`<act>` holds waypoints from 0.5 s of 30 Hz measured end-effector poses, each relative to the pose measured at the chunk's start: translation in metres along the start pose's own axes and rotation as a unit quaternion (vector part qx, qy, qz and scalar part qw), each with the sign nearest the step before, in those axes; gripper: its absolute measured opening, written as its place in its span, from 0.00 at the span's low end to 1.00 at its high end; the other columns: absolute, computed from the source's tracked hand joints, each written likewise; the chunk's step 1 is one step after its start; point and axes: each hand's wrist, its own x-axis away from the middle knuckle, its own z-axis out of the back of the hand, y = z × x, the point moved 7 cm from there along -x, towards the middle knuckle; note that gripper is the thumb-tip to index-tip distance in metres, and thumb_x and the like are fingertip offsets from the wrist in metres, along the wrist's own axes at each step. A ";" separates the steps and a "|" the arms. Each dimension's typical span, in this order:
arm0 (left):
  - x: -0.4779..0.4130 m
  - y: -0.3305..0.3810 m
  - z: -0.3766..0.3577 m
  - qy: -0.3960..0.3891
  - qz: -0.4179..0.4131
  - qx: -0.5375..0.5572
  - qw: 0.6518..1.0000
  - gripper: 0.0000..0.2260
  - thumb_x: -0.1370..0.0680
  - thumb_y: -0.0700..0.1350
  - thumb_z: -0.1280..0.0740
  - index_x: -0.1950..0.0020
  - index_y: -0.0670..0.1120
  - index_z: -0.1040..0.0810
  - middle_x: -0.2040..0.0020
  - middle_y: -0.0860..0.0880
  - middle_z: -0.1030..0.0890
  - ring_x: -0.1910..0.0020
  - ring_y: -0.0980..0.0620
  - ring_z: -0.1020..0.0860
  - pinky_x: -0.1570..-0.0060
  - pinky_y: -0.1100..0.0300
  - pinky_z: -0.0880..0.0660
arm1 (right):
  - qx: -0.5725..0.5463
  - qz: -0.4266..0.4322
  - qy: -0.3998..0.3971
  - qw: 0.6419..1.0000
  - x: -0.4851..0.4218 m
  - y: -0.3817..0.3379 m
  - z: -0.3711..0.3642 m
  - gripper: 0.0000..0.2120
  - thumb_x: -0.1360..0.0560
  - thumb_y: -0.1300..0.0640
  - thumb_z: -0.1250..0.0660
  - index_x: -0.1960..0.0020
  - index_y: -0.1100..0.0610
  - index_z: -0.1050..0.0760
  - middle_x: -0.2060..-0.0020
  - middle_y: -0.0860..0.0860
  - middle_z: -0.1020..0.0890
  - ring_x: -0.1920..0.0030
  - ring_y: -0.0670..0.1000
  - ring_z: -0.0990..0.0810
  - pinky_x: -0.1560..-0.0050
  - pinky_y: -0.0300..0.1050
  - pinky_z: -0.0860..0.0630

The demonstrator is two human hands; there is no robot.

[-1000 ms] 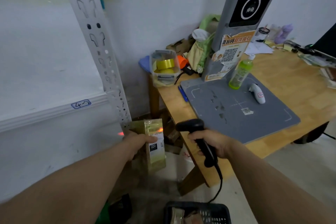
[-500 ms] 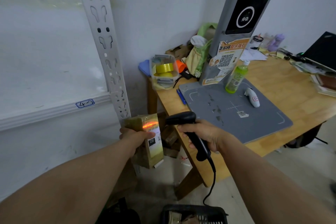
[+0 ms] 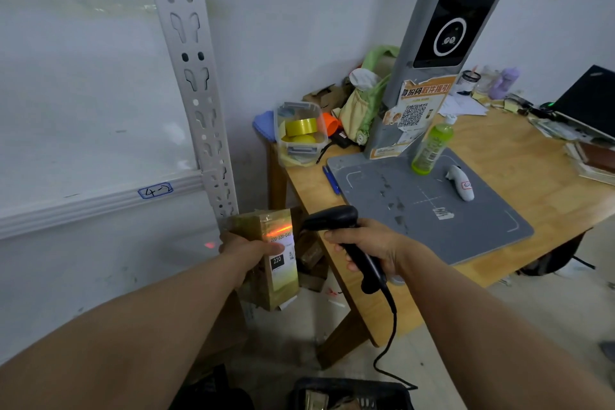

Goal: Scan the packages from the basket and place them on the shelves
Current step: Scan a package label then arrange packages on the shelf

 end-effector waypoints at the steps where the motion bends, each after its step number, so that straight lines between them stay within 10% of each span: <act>1: 0.000 0.001 -0.002 -0.011 -0.001 0.007 1.000 0.40 0.33 0.43 0.19 0.31 0.45 0.42 0.36 0.42 0.26 0.34 0.38 0.27 0.36 0.41 0.29 | 0.017 0.000 0.010 1.000 -0.003 0.002 0.006 0.15 0.27 0.54 0.24 0.42 0.55 0.19 0.60 0.52 0.18 0.63 0.50 0.20 0.55 0.47 0.20; 6: 0.000 0.011 -0.018 -0.109 -0.015 -0.005 0.994 0.22 0.31 0.42 0.20 0.43 0.46 0.26 0.41 0.46 0.19 0.39 0.43 0.26 0.40 0.45 0.31 | 0.120 -0.051 0.123 0.984 -0.030 0.026 0.047 0.18 0.25 0.60 0.27 0.37 0.56 0.25 0.51 0.57 0.21 0.53 0.56 0.22 0.53 0.50 0.20; 15: -0.007 0.035 -0.035 -0.174 -0.030 0.008 0.984 0.60 0.55 0.50 0.14 0.26 0.52 0.35 0.40 0.47 0.18 0.40 0.43 0.22 0.46 0.43 0.26 | 0.244 -0.108 0.192 0.944 -0.070 0.064 0.076 0.13 0.24 0.67 0.33 0.40 0.62 0.24 0.56 0.55 0.23 0.52 0.55 0.22 0.54 0.46 0.24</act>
